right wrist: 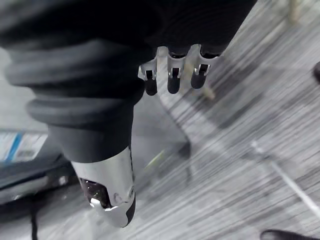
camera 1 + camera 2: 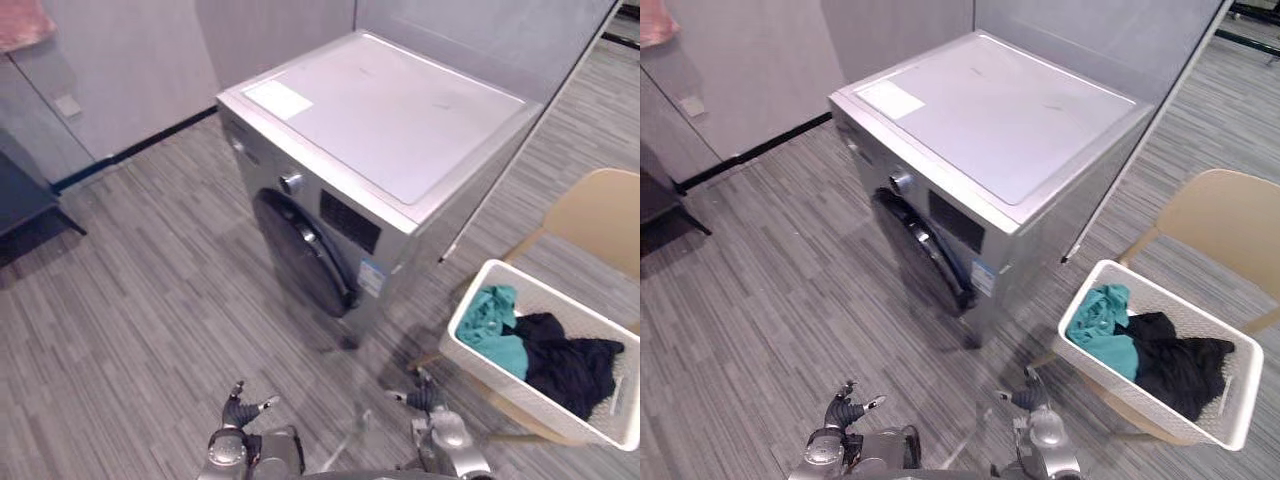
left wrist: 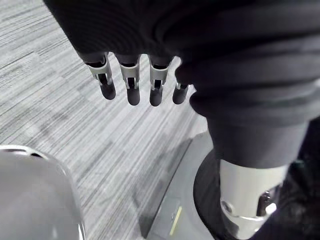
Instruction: Pick up the laundry basket with both hands and put the clothes into the washing machine.
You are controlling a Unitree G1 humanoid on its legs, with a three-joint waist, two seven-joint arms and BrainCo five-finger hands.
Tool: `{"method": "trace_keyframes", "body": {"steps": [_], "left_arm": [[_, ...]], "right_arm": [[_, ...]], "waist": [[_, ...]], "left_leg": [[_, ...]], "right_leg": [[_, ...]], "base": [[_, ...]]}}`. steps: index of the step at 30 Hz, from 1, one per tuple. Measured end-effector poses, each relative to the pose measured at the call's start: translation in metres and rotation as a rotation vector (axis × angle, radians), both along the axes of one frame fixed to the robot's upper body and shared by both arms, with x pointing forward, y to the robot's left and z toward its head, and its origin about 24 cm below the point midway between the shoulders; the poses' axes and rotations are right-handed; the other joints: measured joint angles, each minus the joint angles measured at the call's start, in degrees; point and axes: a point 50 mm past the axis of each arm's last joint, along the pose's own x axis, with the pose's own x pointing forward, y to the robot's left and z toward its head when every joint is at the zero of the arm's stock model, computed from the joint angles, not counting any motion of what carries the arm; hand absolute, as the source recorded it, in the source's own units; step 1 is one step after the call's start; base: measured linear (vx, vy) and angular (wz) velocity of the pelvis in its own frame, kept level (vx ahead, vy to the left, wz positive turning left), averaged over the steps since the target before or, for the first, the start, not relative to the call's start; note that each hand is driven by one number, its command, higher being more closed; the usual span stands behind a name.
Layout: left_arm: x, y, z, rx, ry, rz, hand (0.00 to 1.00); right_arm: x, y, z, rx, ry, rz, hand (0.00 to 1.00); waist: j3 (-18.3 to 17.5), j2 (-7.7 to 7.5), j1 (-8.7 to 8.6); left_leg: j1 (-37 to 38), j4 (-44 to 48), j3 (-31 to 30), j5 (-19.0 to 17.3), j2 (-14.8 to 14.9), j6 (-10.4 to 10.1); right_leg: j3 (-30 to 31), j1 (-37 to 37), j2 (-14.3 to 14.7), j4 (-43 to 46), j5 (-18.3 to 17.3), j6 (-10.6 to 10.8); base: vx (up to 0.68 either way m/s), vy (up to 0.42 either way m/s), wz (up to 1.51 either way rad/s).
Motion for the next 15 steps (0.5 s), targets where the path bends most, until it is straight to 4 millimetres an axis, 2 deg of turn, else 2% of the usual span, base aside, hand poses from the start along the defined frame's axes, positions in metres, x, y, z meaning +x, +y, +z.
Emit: {"method": "trace_keyframes", "body": {"steps": [1, 2, 3, 4, 5, 8, 10, 15], "left_arm": [[0.001, 0.000, 0.000, 0.001, -0.002, -0.002, 0.00], [0.001, -0.001, 0.000, 0.001, -0.002, -0.010, 0.00], [0.001, -0.003, 0.000, 0.003, 0.000, -0.028, 0.00], [0.002, -0.004, 0.000, 0.005, -0.001, -0.040, 0.00], [0.005, -0.010, 0.001, -0.007, -0.010, -0.053, 0.00], [0.009, -0.016, 0.002, -0.021, -0.021, -0.055, 0.00], [0.010, -0.015, 0.002, -0.018, -0.023, -0.053, 0.00], [0.010, -0.016, 0.003, -0.012, -0.039, -0.043, 0.00]], "right_arm": [[0.001, 0.002, 0.001, 0.000, -0.006, 0.011, 0.00], [0.004, 0.005, 0.004, -0.001, -0.022, 0.027, 0.00], [0.010, 0.007, 0.008, -0.002, -0.043, 0.038, 0.00], [0.012, 0.006, 0.010, -0.003, -0.060, 0.039, 0.00], [0.021, 0.008, 0.019, -0.002, -0.112, 0.050, 0.00], [0.049, 0.013, 0.047, -0.020, -0.258, 0.074, 0.00], [0.057, 0.016, 0.060, -0.045, -0.327, 0.077, 0.00], [0.075, 0.021, 0.081, -0.106, -0.436, 0.062, 0.00]], "waist": [[0.09, -0.13, -0.02], [0.23, -0.27, 0.04], [0.25, -0.32, -0.14], [0.31, -0.15, -0.53], [0.53, 0.19, -0.92], [1.47, 1.29, -0.84], [1.51, 1.22, 0.11], [1.57, 0.99, 0.61]], "left_leg": [[0.54, -0.69, -0.84, 0.24, -0.41, 0.19], [1.49, -2.00, -2.41, 0.85, -1.35, 0.15], [1.44, -2.41, -4.03, 1.65, -2.29, -0.53], [1.10, -2.41, -5.63, 1.98, -2.96, -0.54], [0.63, -2.95, -8.23, 2.71, -3.91, -0.84], [-1.04, -6.05, -11.87, 5.62, -4.75, -1.55], [-0.46, -8.31, -14.06, 6.79, -4.37, -2.32], [0.45, -12.58, -15.54, 9.54, -3.70, -3.45]], "right_leg": [[1.18, 0.00, 2.80, -0.13, -1.98, -0.31], [2.67, -0.06, 7.52, -1.74, -5.42, -0.59], [5.92, -0.11, 11.23, -5.05, -6.84, -0.66], [7.36, 0.30, 12.02, -5.99, -7.67, -1.37], [7.45, 1.28, 12.26, -7.10, -7.76, -0.83], [3.40, 1.30, 12.03, -8.26, -7.77, -0.79], [1.05, 3.23, 12.45, -10.38, -7.30, -1.13], [-0.56, 5.37, 13.95, -14.74, -6.13, -1.55]], "base": [[0.07, 0.022, 0.72], [0.07, 0.009, 0.81], [0.09, -0.015, 0.91], [0.09, -0.018, 1.07], [0.08, -0.026, 0.91], [0.08, -0.072, 0.77], [0.11, -0.097, 0.67], [0.09, -0.070, 0.29]]}}
